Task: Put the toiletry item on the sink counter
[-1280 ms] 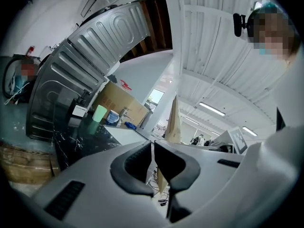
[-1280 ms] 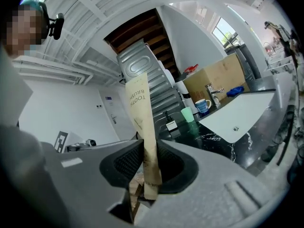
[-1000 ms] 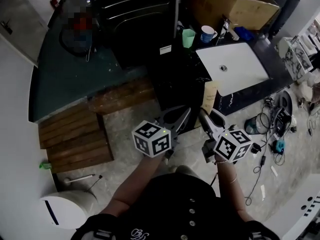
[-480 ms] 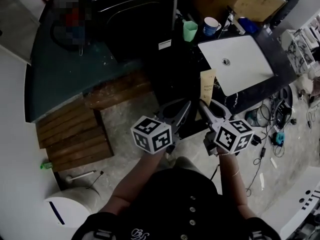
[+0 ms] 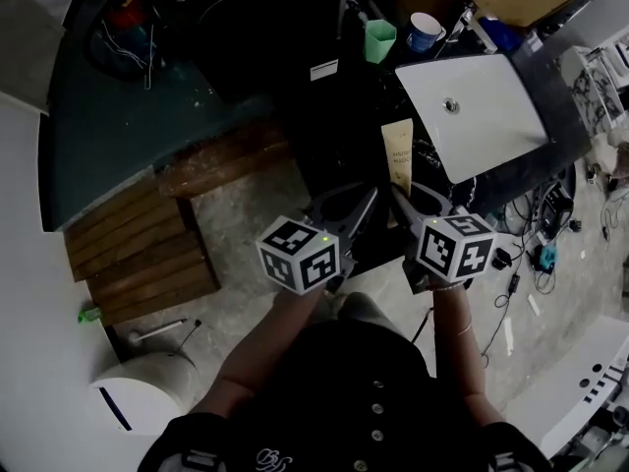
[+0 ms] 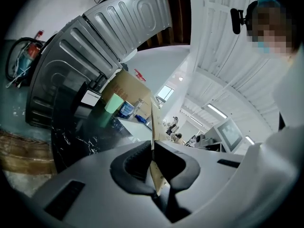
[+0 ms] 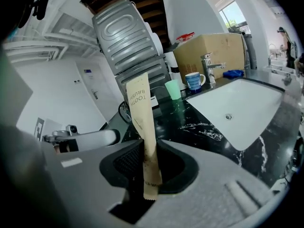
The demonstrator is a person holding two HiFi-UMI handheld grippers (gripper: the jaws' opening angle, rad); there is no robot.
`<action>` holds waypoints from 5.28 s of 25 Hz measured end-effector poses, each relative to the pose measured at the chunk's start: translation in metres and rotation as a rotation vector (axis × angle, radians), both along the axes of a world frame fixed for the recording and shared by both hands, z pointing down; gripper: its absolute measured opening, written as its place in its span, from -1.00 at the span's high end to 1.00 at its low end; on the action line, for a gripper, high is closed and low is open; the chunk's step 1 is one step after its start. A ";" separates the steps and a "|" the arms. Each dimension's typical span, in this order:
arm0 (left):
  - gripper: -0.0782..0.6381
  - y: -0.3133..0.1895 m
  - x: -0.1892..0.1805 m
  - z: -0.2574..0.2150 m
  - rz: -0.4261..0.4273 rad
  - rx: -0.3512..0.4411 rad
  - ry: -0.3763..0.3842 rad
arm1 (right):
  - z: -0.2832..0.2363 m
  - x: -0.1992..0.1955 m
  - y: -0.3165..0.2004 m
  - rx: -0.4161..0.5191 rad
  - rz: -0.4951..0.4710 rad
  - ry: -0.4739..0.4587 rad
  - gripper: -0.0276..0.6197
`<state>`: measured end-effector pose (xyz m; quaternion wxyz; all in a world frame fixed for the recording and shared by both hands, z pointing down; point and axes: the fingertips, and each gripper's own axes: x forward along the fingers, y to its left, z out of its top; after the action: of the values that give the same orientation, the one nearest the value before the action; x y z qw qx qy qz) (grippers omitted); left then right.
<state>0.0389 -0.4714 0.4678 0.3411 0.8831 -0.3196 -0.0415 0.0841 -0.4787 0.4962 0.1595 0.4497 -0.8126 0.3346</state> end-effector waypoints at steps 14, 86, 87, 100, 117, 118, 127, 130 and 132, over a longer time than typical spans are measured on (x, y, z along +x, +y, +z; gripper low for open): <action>0.71 -0.020 -0.002 0.013 0.018 -0.028 -0.004 | 0.030 0.006 -0.029 -0.065 0.071 0.055 0.66; 0.71 0.145 0.047 -0.100 0.046 0.254 -0.024 | -0.165 0.034 0.174 0.608 -0.081 -0.279 0.91; 0.71 0.149 0.049 -0.100 0.047 0.257 -0.026 | -0.166 0.035 0.179 0.613 -0.082 -0.278 0.91; 0.71 0.187 0.060 -0.100 0.051 0.269 -0.046 | -0.171 0.040 0.219 0.641 -0.101 -0.291 0.91; 0.71 0.211 0.052 -0.102 0.028 0.283 -0.061 | -0.171 0.029 0.241 0.658 -0.122 -0.308 0.91; 0.71 0.212 0.052 -0.102 0.027 0.281 -0.059 | -0.171 0.028 0.242 0.659 -0.124 -0.306 0.91; 0.71 0.221 0.050 -0.098 0.020 0.273 -0.059 | -0.167 0.025 0.250 0.652 -0.127 -0.296 0.91; 0.71 0.222 0.049 -0.099 0.014 0.273 -0.054 | -0.166 0.024 0.252 0.651 -0.130 -0.294 0.91; 0.71 0.223 0.049 -0.099 0.011 0.275 -0.050 | -0.165 0.024 0.253 0.649 -0.132 -0.290 0.91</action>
<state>0.0880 -0.2483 0.3687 0.2089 0.9240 -0.3145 -0.0608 0.1083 -0.2255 0.3312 -0.0873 0.3713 -0.9180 0.1084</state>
